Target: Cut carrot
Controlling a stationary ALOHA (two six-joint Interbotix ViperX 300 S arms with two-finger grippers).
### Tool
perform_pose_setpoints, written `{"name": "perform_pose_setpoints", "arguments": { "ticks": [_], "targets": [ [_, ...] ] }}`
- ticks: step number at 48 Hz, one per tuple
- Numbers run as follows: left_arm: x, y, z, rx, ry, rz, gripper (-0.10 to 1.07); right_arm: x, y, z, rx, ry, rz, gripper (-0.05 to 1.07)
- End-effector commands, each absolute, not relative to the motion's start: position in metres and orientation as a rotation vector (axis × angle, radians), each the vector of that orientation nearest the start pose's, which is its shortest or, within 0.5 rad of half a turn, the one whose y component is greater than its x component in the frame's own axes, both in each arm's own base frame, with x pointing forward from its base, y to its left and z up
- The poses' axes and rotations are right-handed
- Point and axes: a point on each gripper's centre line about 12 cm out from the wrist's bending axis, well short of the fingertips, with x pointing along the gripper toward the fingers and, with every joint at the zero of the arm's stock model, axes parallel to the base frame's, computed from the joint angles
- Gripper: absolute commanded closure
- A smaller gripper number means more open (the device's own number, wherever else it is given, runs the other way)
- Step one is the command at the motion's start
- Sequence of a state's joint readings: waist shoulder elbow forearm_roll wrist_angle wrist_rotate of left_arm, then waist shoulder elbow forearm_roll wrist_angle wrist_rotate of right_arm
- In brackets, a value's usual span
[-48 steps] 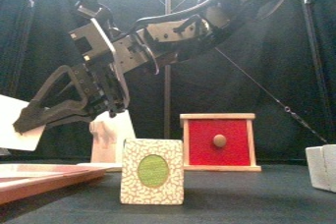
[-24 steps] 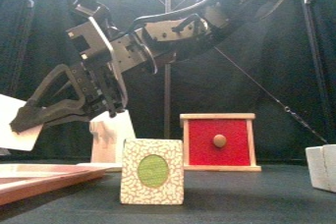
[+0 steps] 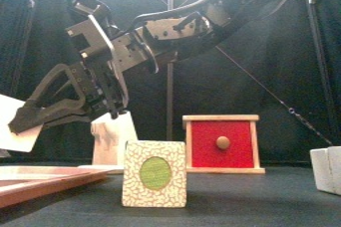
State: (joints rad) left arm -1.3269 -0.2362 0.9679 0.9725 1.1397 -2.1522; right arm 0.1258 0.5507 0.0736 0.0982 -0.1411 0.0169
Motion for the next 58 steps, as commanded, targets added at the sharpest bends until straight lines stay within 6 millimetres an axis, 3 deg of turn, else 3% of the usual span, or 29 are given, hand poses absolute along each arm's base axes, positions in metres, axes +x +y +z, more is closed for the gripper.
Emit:
{"name": "perform_pose_setpoints", "arguments": {
  "ticks": [1, 58],
  "targets": [
    [0.138, -0.189, 0.161, -0.091, 0.705, 0.235, 0.55, 0.561, 0.063, 0.152, 0.090, 0.413, 0.074, 0.71],
    [0.140, -0.187, 0.141, -0.041, 0.740, 0.301, 0.55, 0.559, 0.061, 0.142, 0.109, 0.469, 0.064, 0.71]
  ]
}}
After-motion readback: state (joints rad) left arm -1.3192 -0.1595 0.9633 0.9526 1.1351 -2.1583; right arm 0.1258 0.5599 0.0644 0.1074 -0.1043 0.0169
